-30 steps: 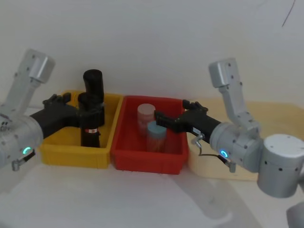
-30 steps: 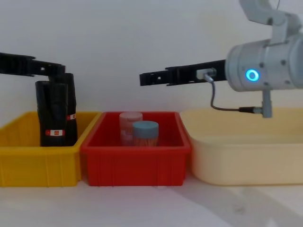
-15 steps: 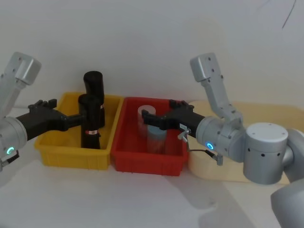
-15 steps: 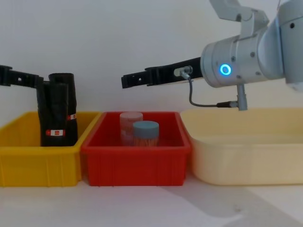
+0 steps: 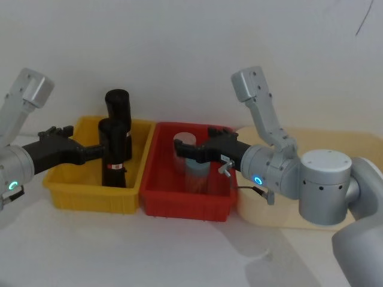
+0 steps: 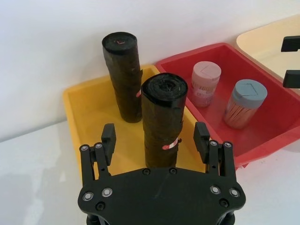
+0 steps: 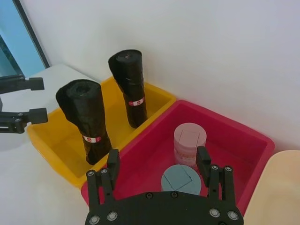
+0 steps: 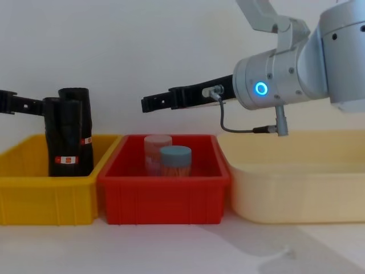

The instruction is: Pick up the garbage bag with the one hand and transfer it to the other hand.

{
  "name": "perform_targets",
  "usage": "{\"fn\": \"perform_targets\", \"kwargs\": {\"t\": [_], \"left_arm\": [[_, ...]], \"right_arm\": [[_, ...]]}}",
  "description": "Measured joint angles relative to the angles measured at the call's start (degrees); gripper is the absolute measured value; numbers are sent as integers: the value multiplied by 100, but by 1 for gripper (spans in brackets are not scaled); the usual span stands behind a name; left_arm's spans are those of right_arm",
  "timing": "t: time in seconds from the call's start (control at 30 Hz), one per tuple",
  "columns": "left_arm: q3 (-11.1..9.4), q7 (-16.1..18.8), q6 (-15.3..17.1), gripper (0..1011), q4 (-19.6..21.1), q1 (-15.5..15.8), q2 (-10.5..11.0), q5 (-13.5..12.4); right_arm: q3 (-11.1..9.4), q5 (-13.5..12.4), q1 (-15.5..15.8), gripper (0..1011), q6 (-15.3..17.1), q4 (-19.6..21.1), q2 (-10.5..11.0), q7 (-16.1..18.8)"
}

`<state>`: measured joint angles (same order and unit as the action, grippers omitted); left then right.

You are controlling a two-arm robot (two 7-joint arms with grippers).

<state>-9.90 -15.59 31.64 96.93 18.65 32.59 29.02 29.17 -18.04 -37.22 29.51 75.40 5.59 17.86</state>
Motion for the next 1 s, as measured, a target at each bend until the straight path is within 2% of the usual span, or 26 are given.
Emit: {"fn": "perform_targets", "kwargs": {"t": [0.43, 1.0], "left_arm": [[-382, -619, -645, 1001, -803, 500, -40, -32], [-671, -786, -1183, 1001, -1587, 904, -284, -79]], "right_arm": [[3, 5, -68, 1000, -19, -146, 10, 80], [17, -123, -142, 1000, 80, -258, 40, 194]]}}
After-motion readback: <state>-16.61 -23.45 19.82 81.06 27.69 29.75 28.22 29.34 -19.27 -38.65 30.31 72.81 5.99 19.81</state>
